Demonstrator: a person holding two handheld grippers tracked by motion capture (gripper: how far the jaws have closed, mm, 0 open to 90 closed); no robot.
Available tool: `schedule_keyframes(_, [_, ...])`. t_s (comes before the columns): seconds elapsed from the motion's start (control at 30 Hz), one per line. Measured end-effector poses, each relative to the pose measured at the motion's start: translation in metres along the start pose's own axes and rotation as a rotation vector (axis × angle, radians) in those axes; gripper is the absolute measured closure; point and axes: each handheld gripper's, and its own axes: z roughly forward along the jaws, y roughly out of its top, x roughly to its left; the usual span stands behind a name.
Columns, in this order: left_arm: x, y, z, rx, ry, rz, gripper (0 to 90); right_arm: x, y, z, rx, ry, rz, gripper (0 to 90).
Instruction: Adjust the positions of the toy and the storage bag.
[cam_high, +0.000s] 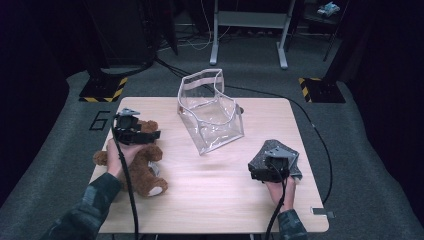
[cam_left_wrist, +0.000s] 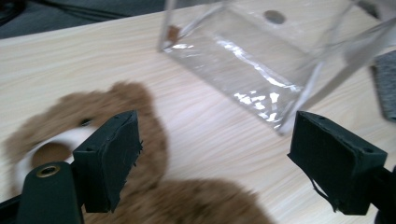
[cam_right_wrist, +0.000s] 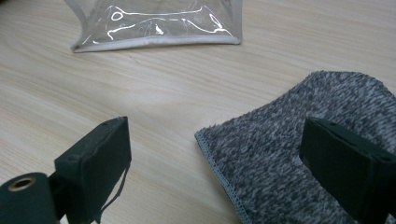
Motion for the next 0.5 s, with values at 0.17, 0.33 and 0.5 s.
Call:
schedule_keyframes(0.17, [-0.025, 0.004, 0.021, -0.013, -0.042, 0.025, 17.4, -0.003, -0.004, -0.001, 0.004, -0.009, 0.008, 8.4])
schedule_keyframes(0.33, [-0.049, 0.005, 0.046, -0.022, -0.067, 0.036, 17.8, -0.005, -0.006, -0.002, 0.003, -0.011, 0.015, 8.4])
schedule_keyframes(0.5, [-0.065, 0.005, 0.066, -0.049, -0.096, 0.011, 20.5, -0.007, -0.007, -0.002, 0.005, -0.014, 0.02, 8.4])
